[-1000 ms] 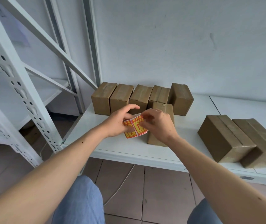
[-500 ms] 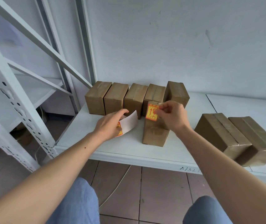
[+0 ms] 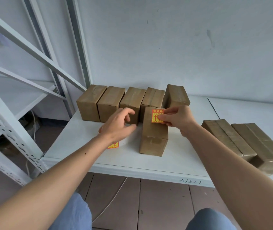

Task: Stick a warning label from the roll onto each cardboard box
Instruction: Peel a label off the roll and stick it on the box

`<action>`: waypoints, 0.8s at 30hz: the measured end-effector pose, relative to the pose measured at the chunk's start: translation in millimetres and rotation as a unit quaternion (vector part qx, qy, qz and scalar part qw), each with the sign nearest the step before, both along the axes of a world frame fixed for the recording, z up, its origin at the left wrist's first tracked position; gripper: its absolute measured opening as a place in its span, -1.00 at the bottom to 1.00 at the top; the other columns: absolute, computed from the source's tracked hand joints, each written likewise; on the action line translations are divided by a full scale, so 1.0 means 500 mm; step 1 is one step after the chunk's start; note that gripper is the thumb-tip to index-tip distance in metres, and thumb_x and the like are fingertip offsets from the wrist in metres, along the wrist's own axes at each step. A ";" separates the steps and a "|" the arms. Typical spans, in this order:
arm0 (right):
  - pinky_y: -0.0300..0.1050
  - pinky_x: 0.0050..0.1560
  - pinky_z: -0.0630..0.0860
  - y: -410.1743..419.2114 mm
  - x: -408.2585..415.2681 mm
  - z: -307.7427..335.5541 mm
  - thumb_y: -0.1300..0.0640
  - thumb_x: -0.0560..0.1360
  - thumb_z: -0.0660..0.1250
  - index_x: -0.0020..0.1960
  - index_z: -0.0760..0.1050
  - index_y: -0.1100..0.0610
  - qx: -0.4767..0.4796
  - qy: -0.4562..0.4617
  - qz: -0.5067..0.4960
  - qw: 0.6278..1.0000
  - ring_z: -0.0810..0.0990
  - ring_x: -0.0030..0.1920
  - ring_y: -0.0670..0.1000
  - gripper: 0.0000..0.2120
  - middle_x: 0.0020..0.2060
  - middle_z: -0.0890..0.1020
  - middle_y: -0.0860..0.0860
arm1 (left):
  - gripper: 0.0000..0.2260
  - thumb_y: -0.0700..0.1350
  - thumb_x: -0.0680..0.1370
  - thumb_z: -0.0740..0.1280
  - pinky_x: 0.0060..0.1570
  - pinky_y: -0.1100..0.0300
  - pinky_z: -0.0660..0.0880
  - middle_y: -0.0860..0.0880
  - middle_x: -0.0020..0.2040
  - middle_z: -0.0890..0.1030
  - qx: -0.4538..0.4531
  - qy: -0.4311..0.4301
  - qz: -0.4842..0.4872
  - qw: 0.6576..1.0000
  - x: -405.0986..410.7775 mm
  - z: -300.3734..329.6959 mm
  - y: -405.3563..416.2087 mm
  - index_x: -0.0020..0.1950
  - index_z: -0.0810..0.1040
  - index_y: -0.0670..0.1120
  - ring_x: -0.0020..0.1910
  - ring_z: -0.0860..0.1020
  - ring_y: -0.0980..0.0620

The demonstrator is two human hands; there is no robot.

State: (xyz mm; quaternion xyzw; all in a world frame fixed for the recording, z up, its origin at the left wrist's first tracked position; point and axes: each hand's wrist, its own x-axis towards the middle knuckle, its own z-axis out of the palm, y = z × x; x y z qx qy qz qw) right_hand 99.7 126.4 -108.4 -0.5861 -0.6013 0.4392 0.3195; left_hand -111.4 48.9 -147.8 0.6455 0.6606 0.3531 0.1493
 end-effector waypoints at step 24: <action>-0.04 -0.17 0.63 0.016 -0.046 0.002 0.04 0.24 0.61 -0.04 0.60 0.07 0.137 -0.289 -0.013 0.947 0.61 -0.10 0.01 -0.65 -0.10 0.63 0.01 | -0.20 0.42 0.31 0.36 0.25 -0.08 0.46 0.00 0.35 0.45 -0.166 -0.096 -0.040 0.981 0.088 0.004 0.049 0.41 0.37 -0.01 0.30 0.44 0.00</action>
